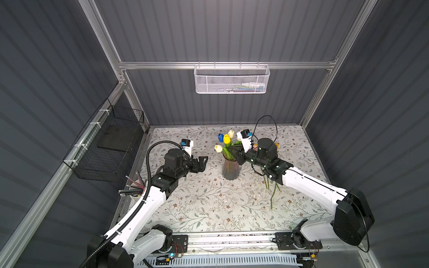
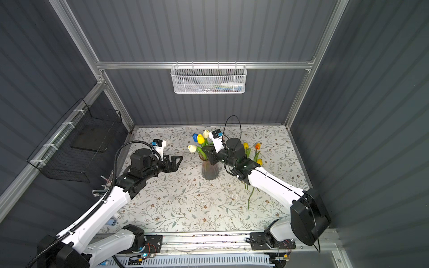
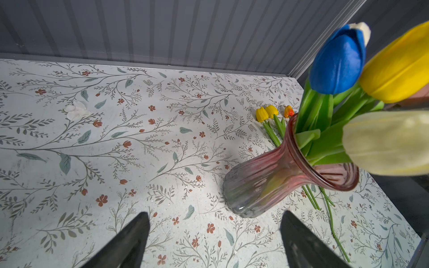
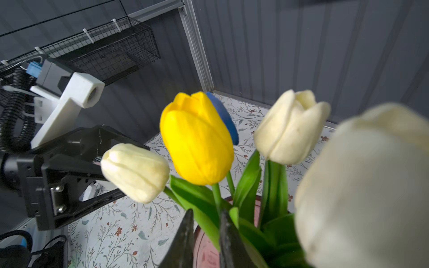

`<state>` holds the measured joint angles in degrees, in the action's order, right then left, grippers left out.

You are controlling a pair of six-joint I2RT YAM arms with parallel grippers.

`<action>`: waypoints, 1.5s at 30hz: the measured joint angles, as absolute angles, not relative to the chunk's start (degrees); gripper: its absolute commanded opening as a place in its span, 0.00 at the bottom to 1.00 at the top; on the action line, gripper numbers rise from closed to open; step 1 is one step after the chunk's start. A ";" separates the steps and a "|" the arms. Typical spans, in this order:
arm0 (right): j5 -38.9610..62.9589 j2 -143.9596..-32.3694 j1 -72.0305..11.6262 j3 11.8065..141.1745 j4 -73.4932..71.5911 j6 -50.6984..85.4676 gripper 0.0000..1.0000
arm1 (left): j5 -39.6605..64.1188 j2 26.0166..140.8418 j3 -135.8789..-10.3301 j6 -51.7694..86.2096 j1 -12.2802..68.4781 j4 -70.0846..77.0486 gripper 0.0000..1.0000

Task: Pick out yellow flowers from the vase
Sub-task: Pick up the flower from the vase.

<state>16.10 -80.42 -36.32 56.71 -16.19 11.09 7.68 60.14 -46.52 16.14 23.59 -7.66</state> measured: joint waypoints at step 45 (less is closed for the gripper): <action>15.00 -84.51 -36.53 62.63 -14.96 8.49 0.05 | 7.11 59.86 -46.54 16.29 23.59 -7.64 0.90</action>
